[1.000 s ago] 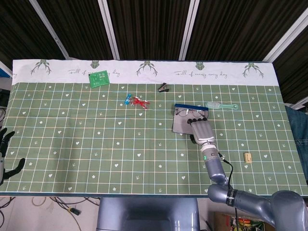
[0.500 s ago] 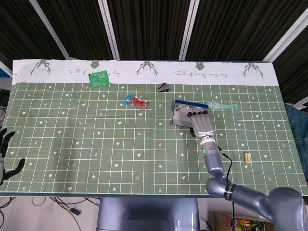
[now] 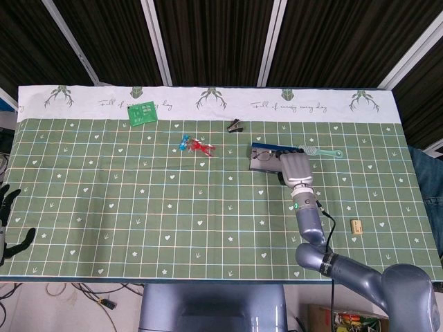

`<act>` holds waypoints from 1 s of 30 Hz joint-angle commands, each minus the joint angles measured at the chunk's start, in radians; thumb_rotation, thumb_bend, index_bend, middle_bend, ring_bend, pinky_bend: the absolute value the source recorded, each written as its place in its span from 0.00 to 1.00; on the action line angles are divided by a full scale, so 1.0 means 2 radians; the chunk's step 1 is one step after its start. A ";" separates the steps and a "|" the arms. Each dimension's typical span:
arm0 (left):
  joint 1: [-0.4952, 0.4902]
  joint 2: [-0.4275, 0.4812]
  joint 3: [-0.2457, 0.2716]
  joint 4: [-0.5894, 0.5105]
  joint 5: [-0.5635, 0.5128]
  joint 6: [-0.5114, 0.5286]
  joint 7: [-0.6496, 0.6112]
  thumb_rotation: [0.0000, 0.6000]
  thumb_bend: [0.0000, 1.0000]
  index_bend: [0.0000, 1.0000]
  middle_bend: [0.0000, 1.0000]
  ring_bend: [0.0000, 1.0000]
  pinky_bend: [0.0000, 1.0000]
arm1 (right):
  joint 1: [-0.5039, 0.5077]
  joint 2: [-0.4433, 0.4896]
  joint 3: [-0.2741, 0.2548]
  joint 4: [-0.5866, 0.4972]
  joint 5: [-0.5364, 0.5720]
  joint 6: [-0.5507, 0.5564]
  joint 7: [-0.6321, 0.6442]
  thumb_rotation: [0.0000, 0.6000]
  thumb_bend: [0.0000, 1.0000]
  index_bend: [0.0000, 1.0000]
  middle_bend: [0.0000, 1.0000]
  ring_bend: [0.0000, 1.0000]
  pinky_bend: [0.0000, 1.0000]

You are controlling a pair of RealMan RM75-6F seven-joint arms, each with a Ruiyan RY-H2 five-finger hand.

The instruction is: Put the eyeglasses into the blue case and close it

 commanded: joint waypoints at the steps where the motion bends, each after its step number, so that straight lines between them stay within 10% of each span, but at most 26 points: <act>1: 0.000 0.000 0.000 0.000 0.000 -0.001 0.000 1.00 0.32 0.09 0.00 0.00 0.00 | 0.007 -0.006 0.003 0.019 0.000 -0.008 0.006 1.00 0.45 0.35 0.39 0.36 0.27; 30: -0.001 0.004 0.001 -0.004 -0.004 -0.007 -0.003 1.00 0.32 0.10 0.00 0.00 0.00 | -0.001 -0.021 -0.005 0.041 -0.012 -0.020 0.038 1.00 0.47 0.51 0.39 0.36 0.27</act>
